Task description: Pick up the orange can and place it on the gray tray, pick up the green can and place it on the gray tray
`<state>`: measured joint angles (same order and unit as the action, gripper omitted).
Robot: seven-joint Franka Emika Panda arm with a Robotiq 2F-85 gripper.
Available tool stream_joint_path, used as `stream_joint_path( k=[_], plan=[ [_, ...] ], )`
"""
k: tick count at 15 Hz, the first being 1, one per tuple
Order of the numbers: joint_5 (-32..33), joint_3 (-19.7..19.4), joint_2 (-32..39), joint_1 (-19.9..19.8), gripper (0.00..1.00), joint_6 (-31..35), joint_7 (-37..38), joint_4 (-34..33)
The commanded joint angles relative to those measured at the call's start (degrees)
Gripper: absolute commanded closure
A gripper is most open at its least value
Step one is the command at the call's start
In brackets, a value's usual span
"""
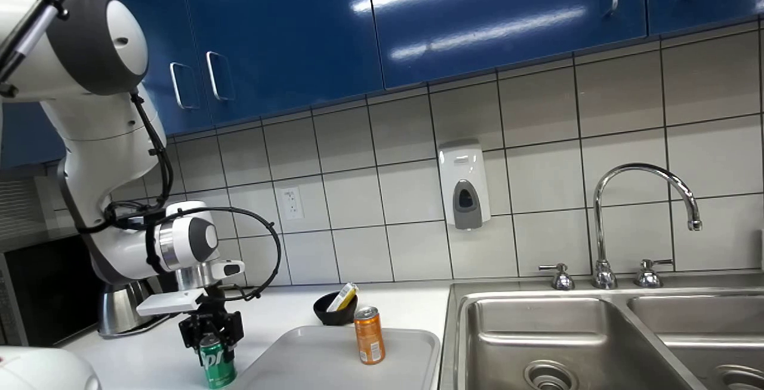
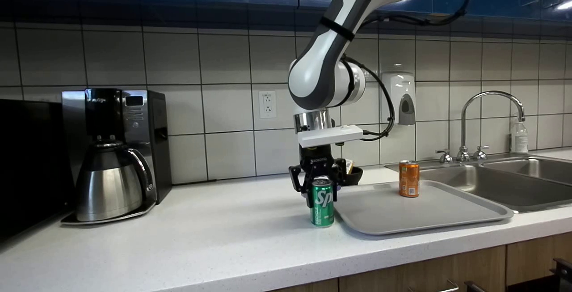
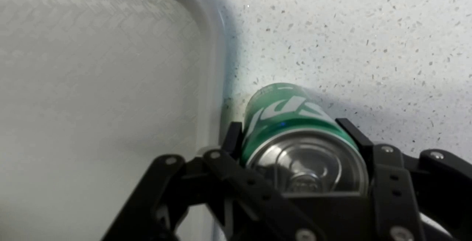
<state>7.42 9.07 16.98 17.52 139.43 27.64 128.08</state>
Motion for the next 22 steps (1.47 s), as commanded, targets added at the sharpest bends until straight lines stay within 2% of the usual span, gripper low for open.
stream_joint_path(
  k=[1,7,15,22],
  plan=[
    [2.59,-0.56,-2.64,1.71,0.60,-0.43,0.22,0.52],
    [4.17,-0.94,-6.06,1.51,0.60,-0.37,0.84,1.23],
    [4.15,-3.26,-11.38,-1.31,0.60,-0.18,2.47,4.01],
    [4.23,-5.16,-10.58,-4.79,0.60,0.03,2.45,5.67]
  ],
)
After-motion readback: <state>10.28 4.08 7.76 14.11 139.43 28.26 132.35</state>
